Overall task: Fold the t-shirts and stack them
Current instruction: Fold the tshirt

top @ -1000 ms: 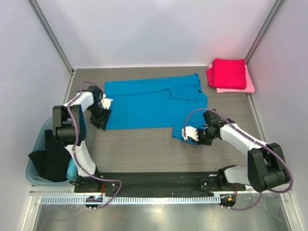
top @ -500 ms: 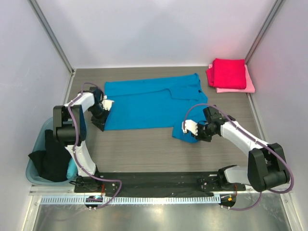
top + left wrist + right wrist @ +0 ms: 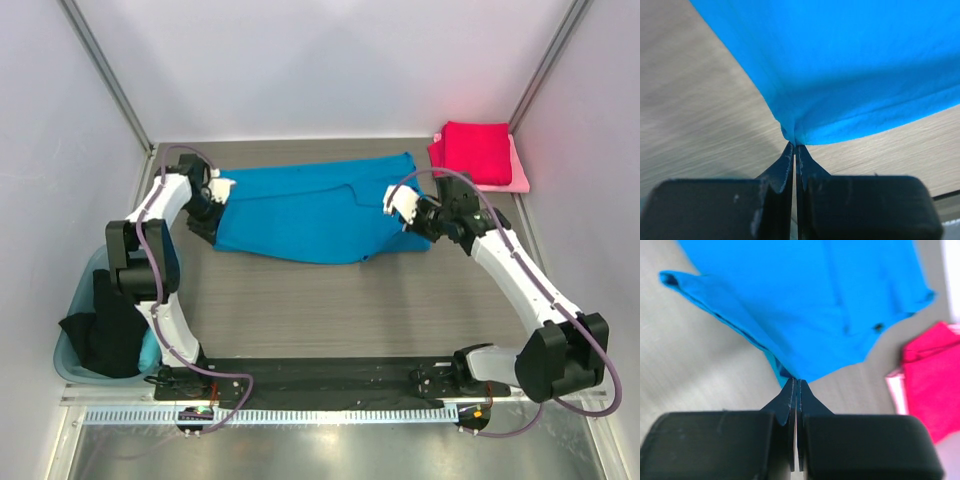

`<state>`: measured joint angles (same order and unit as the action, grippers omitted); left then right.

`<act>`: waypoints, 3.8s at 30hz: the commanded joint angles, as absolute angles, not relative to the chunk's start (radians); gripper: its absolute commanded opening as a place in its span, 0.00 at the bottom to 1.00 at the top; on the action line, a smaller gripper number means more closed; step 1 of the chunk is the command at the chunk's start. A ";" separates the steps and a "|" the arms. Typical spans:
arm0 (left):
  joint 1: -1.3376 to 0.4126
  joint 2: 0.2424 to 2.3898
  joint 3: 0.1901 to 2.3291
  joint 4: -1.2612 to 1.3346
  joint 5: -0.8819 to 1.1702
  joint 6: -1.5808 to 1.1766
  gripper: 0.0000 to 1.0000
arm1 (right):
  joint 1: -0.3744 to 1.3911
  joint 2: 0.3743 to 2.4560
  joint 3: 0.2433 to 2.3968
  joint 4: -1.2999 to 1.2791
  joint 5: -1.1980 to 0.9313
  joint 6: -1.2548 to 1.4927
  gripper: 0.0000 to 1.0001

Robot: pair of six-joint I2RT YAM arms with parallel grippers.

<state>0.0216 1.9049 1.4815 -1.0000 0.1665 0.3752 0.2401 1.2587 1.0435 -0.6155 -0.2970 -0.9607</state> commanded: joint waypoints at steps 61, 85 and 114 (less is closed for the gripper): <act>-0.047 2.097 1.970 -1.022 0.136 0.377 0.34 | 0.157 1.789 1.467 -0.218 0.025 -0.709 0.45; -0.055 2.256 1.922 -1.063 0.161 0.373 0.33 | -0.037 2.036 1.591 -0.522 -0.298 -0.623 0.53; -0.054 2.152 1.708 -1.032 0.127 0.391 0.32 | -0.078 1.911 1.373 -0.781 -0.371 -0.678 0.05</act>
